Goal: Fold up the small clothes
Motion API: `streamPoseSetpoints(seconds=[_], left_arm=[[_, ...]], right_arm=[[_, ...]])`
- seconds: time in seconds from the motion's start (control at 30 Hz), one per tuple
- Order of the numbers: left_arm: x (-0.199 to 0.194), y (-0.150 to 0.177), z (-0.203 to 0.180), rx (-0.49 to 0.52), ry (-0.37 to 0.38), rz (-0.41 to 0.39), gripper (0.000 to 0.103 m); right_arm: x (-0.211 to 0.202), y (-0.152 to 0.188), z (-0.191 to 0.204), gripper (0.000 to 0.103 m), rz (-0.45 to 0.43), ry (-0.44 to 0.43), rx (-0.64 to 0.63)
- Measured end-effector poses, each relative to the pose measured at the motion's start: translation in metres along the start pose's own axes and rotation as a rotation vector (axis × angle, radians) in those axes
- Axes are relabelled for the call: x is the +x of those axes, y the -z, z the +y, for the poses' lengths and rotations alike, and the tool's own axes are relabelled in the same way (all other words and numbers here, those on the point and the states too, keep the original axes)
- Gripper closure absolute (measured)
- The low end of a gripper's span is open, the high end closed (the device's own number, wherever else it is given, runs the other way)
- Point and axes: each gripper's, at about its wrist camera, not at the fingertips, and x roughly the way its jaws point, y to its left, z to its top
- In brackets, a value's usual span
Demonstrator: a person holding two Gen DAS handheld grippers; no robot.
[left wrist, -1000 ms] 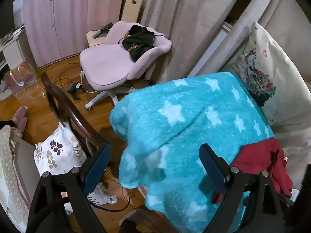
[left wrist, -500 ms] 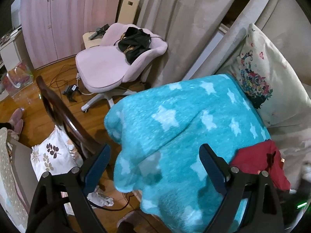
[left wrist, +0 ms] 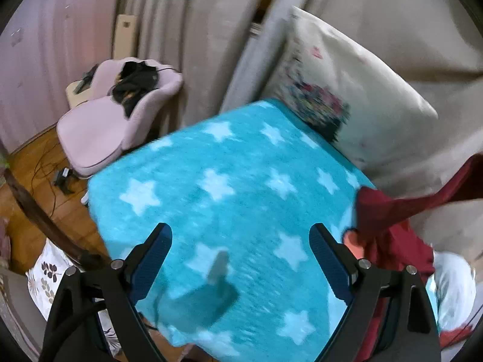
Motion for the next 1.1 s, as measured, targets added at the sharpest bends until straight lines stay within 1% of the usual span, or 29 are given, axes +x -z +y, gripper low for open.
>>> streamPoseSetpoints(seconds=[0.03,0.07,0.1,0.13,0.17,0.2,0.23,0.27,0.3,0.33,0.37,0.4,0.43,0.47,0.5,0.57,0.67,0.7,0.77,0.8,0.9,0.97,1.0,1.03,1.1], left_arm=[[0.000,0.004,-0.006,0.012,0.004,0.007,0.011],[0.001,0.009,-0.012,0.024,0.005,0.017,0.011],[0.002,0.014,-0.019,0.035,0.006,0.028,0.011],[0.002,0.019,-0.024,0.043,0.005,0.037,0.011],[0.002,0.023,-0.030,0.052,0.002,0.045,0.011],[0.001,0.027,-0.036,0.060,0.002,0.050,0.011],[0.000,0.030,-0.043,0.068,0.002,0.051,0.011],[-0.002,0.033,-0.050,0.077,-0.001,0.047,0.011],[-0.006,0.036,-0.059,0.092,-0.005,0.040,0.011],[-0.008,0.038,-0.068,0.109,-0.010,0.033,0.011],[-0.011,0.040,-0.078,0.134,-0.020,0.026,0.011],[-0.012,0.044,-0.088,0.162,-0.045,0.017,0.011],[-0.014,0.047,-0.098,0.188,-0.086,0.008,0.011],[-0.016,0.052,-0.112,0.216,-0.142,-0.009,0.011],[-0.019,0.055,-0.122,0.232,-0.164,-0.022,0.011],[-0.025,0.062,-0.143,0.262,-0.190,-0.034,0.011],[-0.027,0.075,-0.171,0.297,-0.190,-0.011,0.011],[-0.026,0.080,-0.177,0.305,-0.179,0.003,0.011],[-0.028,0.091,-0.187,0.309,-0.153,0.022,0.011],[-0.029,0.098,-0.189,0.303,-0.137,0.027,0.011],[-0.027,0.109,-0.193,0.275,-0.079,0.061,0.011],[-0.021,0.111,-0.197,0.272,-0.047,0.082,0.011],[-0.017,0.110,-0.201,0.281,-0.031,0.085,0.011],[-0.013,0.110,-0.206,0.292,-0.024,0.083,0.011],[0.000,0.103,-0.214,0.313,-0.014,0.084,0.011]], right_arm=[[0.010,0.021,0.005,0.097,0.051,-0.013,-0.030],[0.027,0.051,0.014,0.095,0.126,-0.011,-0.077],[0.041,0.072,0.020,0.093,0.180,0.004,-0.111],[0.058,0.096,0.026,0.083,0.253,0.038,-0.147],[0.077,0.123,0.030,0.072,0.337,0.093,-0.183],[0.091,0.152,0.031,0.072,0.406,0.160,-0.206],[0.098,0.173,0.027,0.072,0.449,0.191,-0.189],[0.099,0.191,0.017,0.072,0.489,0.196,-0.129],[0.093,0.206,0.002,0.070,0.515,0.176,-0.022],[0.083,0.216,-0.011,0.067,0.516,0.148,0.084],[0.065,0.227,-0.027,0.056,0.495,0.099,0.224],[0.054,0.237,-0.036,0.050,0.475,0.060,0.314],[0.039,0.247,-0.044,0.043,0.450,0.018,0.411],[0.027,0.255,-0.048,0.043,0.432,-0.013,0.480],[0.016,0.263,-0.050,0.043,0.417,-0.058,0.553],[-0.004,0.274,-0.044,0.043,0.398,-0.125,0.641],[-0.035,0.272,-0.025,0.043,0.358,-0.192,0.692],[-0.013,0.272,-0.026,0.043,0.342,-0.216,0.703],[-0.018,0.277,-0.026,0.043,0.301,-0.269,0.753],[-0.021,0.282,-0.030,0.043,0.282,-0.285,0.803],[-0.006,0.305,-0.052,0.043,0.231,-0.348,1.007],[0.004,0.312,-0.067,0.043,0.201,-0.387,1.125],[0.029,0.314,-0.075,0.043,0.188,-0.404,1.153],[0.040,0.309,-0.079,0.043,0.178,-0.414,1.170],[0.051,0.299,-0.086,0.042,0.161,-0.406,1.178]])
